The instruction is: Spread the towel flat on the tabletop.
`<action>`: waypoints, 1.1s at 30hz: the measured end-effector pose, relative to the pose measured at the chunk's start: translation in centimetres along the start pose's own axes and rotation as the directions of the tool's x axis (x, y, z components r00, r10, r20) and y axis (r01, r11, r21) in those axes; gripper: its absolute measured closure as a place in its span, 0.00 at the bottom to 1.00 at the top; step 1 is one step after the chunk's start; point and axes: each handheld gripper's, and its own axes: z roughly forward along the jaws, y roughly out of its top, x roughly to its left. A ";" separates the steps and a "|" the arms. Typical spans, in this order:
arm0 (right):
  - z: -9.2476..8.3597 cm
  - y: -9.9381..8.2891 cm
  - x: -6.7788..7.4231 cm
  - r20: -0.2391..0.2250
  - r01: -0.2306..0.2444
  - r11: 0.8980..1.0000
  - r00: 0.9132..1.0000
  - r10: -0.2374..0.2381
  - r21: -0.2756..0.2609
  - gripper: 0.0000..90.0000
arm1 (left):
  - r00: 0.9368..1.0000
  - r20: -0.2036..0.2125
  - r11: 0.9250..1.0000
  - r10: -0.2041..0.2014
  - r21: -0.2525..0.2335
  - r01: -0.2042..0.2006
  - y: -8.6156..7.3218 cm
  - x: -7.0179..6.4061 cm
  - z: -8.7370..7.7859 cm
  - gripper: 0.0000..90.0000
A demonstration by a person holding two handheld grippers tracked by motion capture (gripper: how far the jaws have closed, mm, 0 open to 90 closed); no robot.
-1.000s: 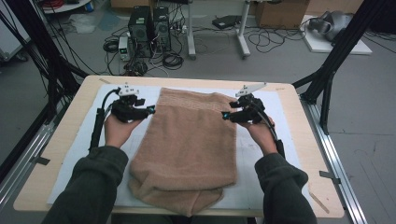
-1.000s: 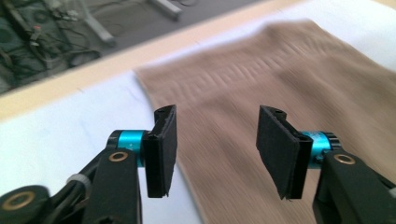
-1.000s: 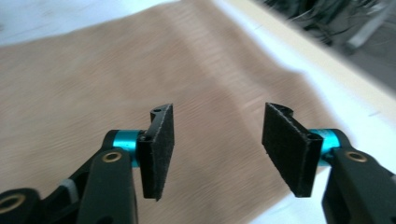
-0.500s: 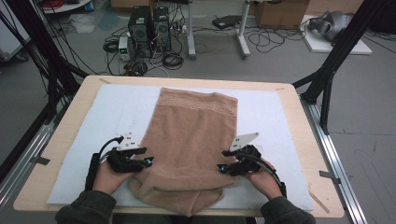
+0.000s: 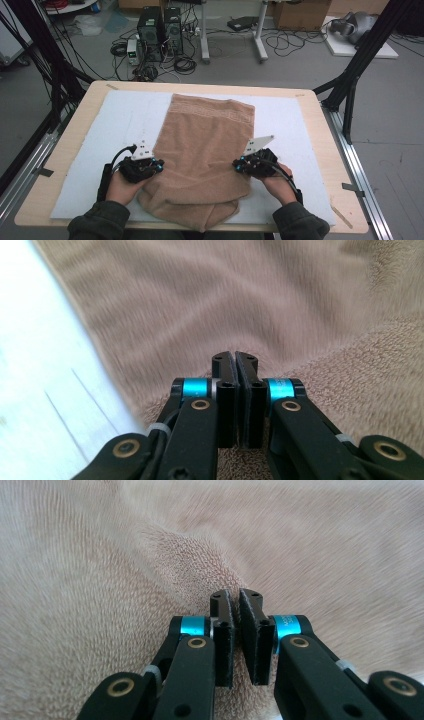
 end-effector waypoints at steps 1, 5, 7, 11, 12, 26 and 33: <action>-0.2 0.5 -0.5 0.013 0.001 1.000 1.000 -0.001 -0.004 0.94 | 1.000 -0.028 1.000 0.001 -0.031 -0.002 0.7 0.2 -0.1 0.97; -0.9 2.4 -3.2 0.085 -0.021 0.999 0.996 0.023 -0.029 0.94 | 0.991 -0.128 0.992 -0.042 -0.125 0.026 3.5 2.2 0.1 0.97; -0.8 2.8 -5.4 0.099 -0.083 0.995 0.991 0.088 -0.058 0.94 | 0.985 -0.153 0.988 -0.083 -0.141 0.061 4.3 3.6 1.0 0.97; 0.9 2.3 -8.3 0.147 -0.173 0.984 0.973 0.178 -0.046 0.88 | 0.976 -0.164 0.987 -0.143 -0.094 0.129 4.2 5.4 3.4 0.87; 1.4 2.0 -8.4 0.185 -0.180 0.984 0.966 0.179 -0.012 0.80 | 0.976 -0.139 0.983 -0.170 -0.089 0.159 4.0 5.7 3.4 0.80; -1.5 0.8 1.3 0.050 -0.019 0.996 0.998 0.024 -0.092 0.62 | 0.998 0.044 0.994 -0.052 -0.094 0.056 -1.0 -0.6 -2.7 0.57; 0.8 -1.2 4.7 0.004 0.027 0.999 1.000 -0.027 -0.031 0.63 | 0.996 0.093 0.999 0.010 0.033 -0.013 -4.1 -2.8 -1.7 0.54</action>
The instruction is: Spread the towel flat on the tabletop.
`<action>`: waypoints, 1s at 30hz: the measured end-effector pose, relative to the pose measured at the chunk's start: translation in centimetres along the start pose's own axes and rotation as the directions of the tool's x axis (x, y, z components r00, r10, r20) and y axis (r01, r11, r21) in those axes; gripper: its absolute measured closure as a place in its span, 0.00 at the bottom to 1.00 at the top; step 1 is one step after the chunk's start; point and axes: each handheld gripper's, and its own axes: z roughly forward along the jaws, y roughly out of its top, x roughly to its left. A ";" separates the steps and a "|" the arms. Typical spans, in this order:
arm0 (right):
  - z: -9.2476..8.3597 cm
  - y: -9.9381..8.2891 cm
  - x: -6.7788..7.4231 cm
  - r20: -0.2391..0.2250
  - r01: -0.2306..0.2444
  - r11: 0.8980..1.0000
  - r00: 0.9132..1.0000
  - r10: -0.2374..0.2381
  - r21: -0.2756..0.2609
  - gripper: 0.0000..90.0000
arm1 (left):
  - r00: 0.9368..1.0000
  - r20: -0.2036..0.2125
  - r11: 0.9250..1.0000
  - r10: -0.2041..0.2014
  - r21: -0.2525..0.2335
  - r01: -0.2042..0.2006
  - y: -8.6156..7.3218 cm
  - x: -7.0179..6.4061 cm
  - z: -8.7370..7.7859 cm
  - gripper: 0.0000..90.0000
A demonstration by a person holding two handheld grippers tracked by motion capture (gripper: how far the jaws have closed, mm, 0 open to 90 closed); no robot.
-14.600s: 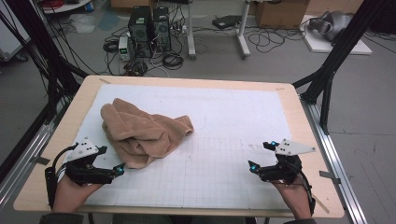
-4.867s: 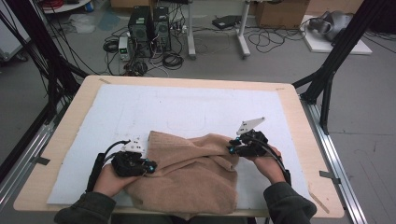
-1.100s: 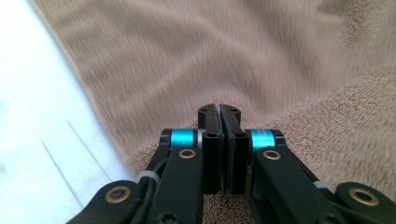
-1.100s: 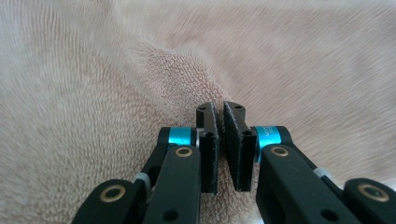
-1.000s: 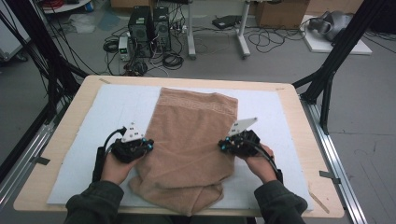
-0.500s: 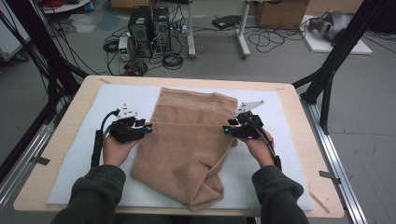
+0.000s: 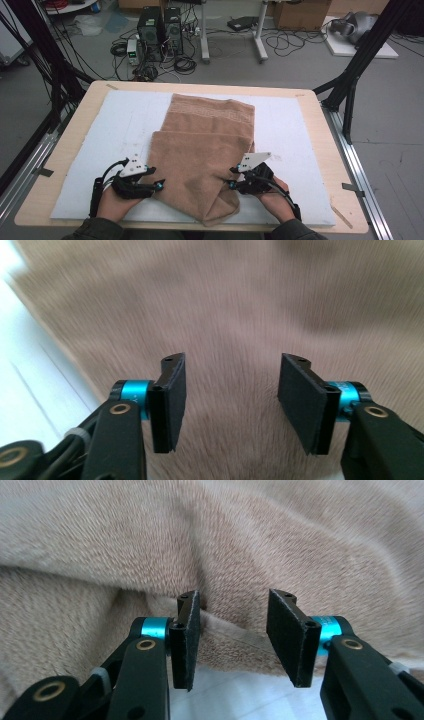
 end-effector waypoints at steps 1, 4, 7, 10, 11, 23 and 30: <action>0.4 -0.2 0.1 -0.006 -0.004 1.000 1.000 0.004 0.009 0.65 | 1.000 0.015 1.000 -0.006 0.005 0.006 -0.2 -0.1 0.3 0.58; 1.3 -0.6 0.2 -0.005 0.011 1.000 1.000 -0.011 0.021 0.81 | 0.999 0.045 1.000 0.013 -0.011 -0.013 -0.2 -0.4 0.5 0.79; 1.3 -0.6 0.1 -0.032 -0.001 1.000 0.999 0.001 0.016 0.89 | 0.999 0.031 0.999 0.031 -0.010 -0.031 0.0 -0.7 0.5 0.93; 0.5 -0.6 -0.2 -0.024 -0.011 1.000 1.000 0.011 0.002 0.91 | 1.000 0.006 0.999 0.021 -0.047 -0.021 0.4 -0.6 -0.1 0.95; 0.1 -0.6 -0.5 -0.014 -0.013 1.000 1.000 0.013 -0.011 0.91 | 1.000 0.000 0.997 0.005 -0.075 -0.005 0.7 -0.4 -0.4 0.96; -0.7 1.4 -8.1 0.145 -0.112 0.994 0.983 0.109 0.018 0.91 | 0.978 -0.204 0.991 -0.038 -0.133 0.011 8.2 5.0 3.4 0.96; 1.2 1.1 -10.6 0.156 -0.186 0.982 0.970 0.187 -0.020 0.80 | 0.973 -0.161 0.985 -0.165 -0.075 0.155 7.4 8.0 6.7 0.85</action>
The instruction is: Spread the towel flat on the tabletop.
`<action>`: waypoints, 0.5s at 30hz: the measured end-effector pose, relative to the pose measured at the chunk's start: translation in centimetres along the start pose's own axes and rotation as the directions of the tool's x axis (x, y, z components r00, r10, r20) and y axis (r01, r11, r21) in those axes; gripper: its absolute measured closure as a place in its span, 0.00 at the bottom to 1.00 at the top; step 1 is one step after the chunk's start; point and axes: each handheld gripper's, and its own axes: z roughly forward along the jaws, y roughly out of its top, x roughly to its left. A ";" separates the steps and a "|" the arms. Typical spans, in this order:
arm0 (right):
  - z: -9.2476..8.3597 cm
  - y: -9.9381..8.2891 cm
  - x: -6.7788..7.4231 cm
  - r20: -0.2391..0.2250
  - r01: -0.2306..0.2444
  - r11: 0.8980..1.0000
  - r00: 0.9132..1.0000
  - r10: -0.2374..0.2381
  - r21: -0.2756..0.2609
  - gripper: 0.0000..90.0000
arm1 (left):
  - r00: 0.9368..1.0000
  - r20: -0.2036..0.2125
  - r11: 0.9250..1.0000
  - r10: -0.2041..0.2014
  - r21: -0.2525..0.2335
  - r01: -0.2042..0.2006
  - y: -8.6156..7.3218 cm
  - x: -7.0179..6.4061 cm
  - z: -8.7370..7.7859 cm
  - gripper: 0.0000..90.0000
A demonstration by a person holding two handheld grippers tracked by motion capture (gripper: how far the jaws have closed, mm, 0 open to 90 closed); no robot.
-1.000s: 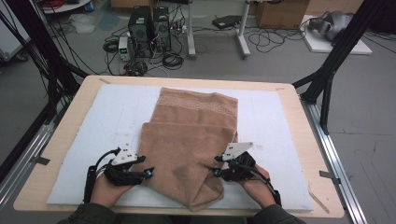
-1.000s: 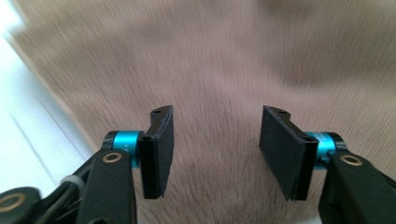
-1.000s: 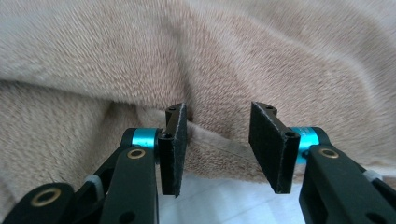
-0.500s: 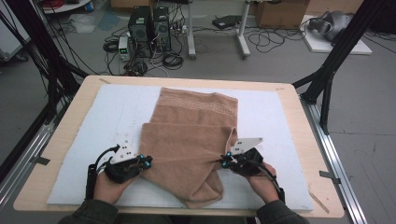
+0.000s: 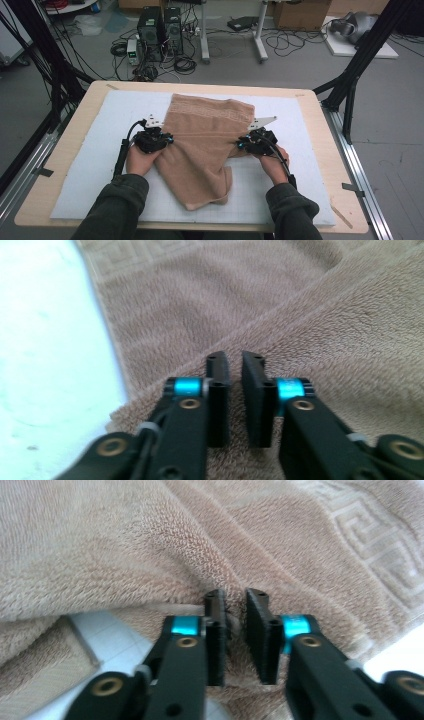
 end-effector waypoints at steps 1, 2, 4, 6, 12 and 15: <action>-0.3 0.0 0.1 0.000 0.003 1.000 1.000 -0.003 -0.010 0.75 | 1.000 -0.004 1.000 0.002 -0.014 -0.002 0.0 -0.1 -0.4 0.80; -0.7 0.0 0.1 -0.003 0.000 1.000 1.000 0.000 -0.019 0.71 | 1.000 -0.015 0.999 0.011 -0.036 -0.012 0.1 -0.3 -1.3 0.76; -2.1 -0.1 0.5 0.010 0.000 0.999 1.000 0.000 -0.046 0.67 | 0.999 -0.025 0.997 0.032 -0.067 -0.034 0.1 -0.6 -3.0 0.70; -3.7 -0.3 1.4 0.016 0.017 0.996 1.000 -0.016 -0.084 0.66 | 0.999 -0.028 0.994 0.043 -0.101 -0.046 -0.4 -1.0 -4.8 0.66; -4.7 -2.0 5.2 -0.046 0.118 0.989 0.991 -0.123 -0.091 0.65 | 0.997 0.018 0.994 0.080 -0.076 -0.079 -3.9 -3.6 -7.7 0.60; -3.3 -3.0 6.7 -0.104 0.146 0.988 0.983 -0.150 -0.048 0.63 | 0.994 0.064 0.996 0.089 -0.016 -0.088 -5.8 -4.9 -7.3 0.54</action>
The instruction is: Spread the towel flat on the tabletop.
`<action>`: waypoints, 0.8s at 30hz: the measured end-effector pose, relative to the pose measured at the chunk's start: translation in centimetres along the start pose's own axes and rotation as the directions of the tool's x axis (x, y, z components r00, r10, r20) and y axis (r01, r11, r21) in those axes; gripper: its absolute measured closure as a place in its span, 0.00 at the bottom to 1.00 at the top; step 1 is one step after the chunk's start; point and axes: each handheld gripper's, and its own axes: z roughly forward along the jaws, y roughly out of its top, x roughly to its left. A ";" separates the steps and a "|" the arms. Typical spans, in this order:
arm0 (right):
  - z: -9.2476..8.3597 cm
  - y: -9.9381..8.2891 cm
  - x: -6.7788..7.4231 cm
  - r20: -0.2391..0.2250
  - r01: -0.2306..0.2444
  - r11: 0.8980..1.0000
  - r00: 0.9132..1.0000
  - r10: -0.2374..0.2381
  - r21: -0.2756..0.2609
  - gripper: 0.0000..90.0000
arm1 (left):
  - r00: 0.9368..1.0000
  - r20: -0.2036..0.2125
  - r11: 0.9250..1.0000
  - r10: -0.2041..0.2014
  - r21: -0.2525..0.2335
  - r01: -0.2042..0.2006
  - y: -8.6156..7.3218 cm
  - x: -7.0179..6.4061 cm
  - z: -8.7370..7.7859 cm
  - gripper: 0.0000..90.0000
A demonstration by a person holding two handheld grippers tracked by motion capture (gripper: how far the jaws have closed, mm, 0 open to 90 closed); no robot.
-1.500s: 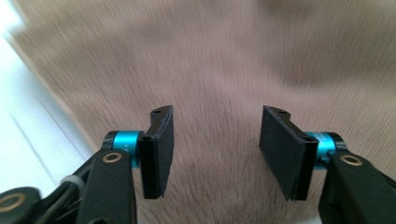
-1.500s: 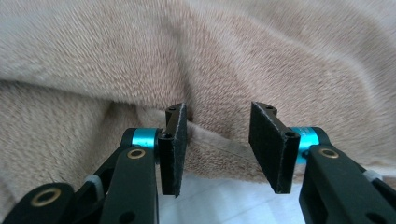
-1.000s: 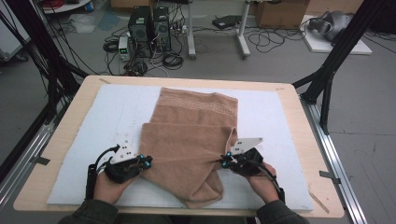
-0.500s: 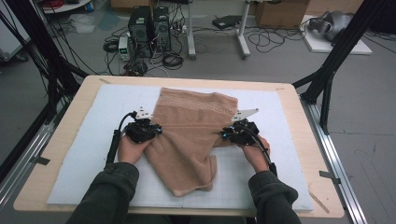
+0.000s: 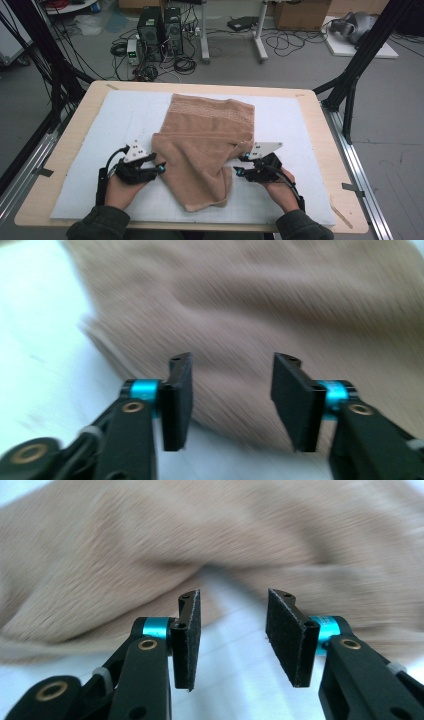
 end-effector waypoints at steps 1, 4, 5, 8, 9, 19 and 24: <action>0.5 -0.1 0.4 -0.024 0.004 1.000 1.000 -0.004 0.011 0.62 | 1.000 0.015 1.000 0.002 0.025 -0.002 -0.4 -0.3 0.4 0.51; 1.9 0.0 1.0 -0.079 0.028 0.999 0.997 -0.026 0.021 0.62 | 0.999 0.032 0.996 0.029 0.079 -0.031 -1.0 -0.8 1.5 0.49; 2.4 0.0 1.1 -0.084 0.037 0.999 0.996 -0.034 0.032 0.62 | 0.999 0.038 0.997 0.031 0.071 -0.034 -1.0 -0.8 1.6 0.52; 3.6 0.0 0.8 -0.121 0.027 0.997 0.992 -0.019 0.066 0.66 | 0.998 0.046 0.997 0.043 0.058 -0.045 -0.9 -0.9 1.8 0.63; 3.6 -0.1 0.7 -0.142 0.005 0.998 0.990 0.004 0.059 0.71 | 0.997 0.049 0.997 0.059 0.051 -0.062 -0.9 -1.0 1.9 0.67; 2.4 -0.2 1.4 -0.185 0.002 0.998 0.983 0.008 0.057 0.96 | 0.997 0.038 0.997 0.070 -0.034 -0.068 -0.2 -1.5 -0.6 0.90; 0.5 -0.3 3.3 -0.206 0.050 0.998 0.978 -0.040 0.042 0.96 | 0.994 0.009 0.989 0.113 -0.096 -0.112 1.1 -2.4 -4.4 0.90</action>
